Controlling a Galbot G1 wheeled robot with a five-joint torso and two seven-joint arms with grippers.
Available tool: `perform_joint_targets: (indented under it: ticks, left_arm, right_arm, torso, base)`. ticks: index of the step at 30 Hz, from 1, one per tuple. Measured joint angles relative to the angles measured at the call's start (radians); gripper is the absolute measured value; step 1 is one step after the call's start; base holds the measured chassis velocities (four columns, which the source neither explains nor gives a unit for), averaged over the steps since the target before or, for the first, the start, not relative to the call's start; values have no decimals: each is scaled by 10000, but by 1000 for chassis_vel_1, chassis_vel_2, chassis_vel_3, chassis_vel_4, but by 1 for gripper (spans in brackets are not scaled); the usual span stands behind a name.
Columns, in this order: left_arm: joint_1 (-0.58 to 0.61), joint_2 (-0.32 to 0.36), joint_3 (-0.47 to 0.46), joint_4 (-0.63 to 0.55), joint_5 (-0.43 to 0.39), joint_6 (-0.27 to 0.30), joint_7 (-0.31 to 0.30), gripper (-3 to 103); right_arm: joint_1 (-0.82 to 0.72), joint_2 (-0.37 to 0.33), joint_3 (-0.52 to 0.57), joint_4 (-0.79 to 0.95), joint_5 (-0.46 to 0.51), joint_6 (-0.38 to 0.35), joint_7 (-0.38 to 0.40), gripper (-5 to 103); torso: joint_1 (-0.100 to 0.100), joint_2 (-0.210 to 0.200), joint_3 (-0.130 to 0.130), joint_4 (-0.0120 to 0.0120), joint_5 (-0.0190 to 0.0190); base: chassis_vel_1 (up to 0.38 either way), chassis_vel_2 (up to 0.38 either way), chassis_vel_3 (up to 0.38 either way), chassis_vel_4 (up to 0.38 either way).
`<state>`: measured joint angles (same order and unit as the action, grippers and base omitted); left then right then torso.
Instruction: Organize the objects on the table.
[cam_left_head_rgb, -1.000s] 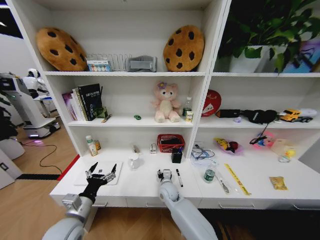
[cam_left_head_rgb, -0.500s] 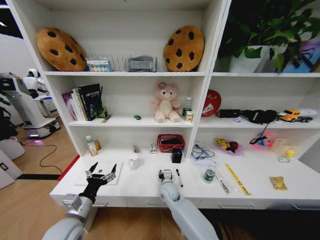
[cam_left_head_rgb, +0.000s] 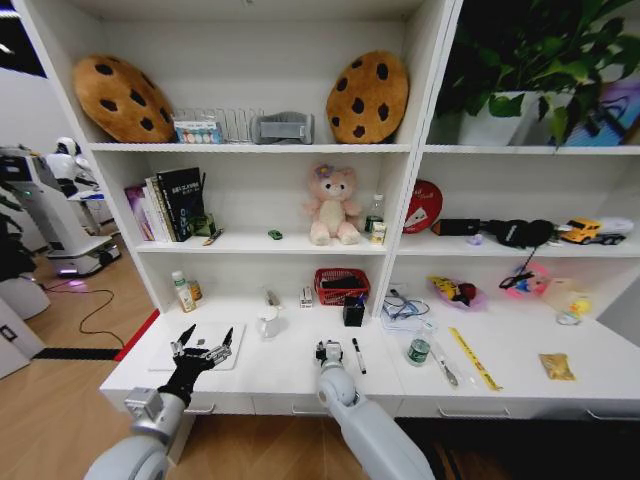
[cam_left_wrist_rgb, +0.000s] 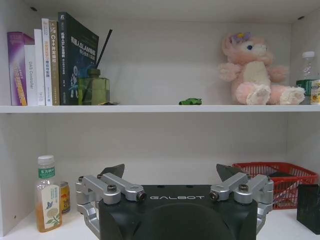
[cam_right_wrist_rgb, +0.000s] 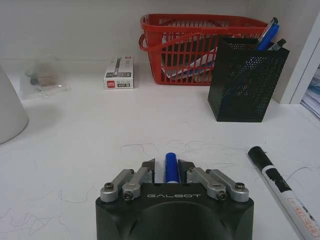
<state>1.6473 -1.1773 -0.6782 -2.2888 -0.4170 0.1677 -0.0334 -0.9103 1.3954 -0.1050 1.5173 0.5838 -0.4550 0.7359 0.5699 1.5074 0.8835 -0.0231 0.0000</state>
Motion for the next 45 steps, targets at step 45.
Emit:
perform_joint_targets:
  ticks: [45]
  left_arm:
    - [0,0,0,1,0,0,0,100]
  right_arm:
    - [2363,435,3119,-3688,-7063,6703,-5050,8]
  torso:
    - [2,-2,2,-1,0]
  base:
    - [0,0,0,0]
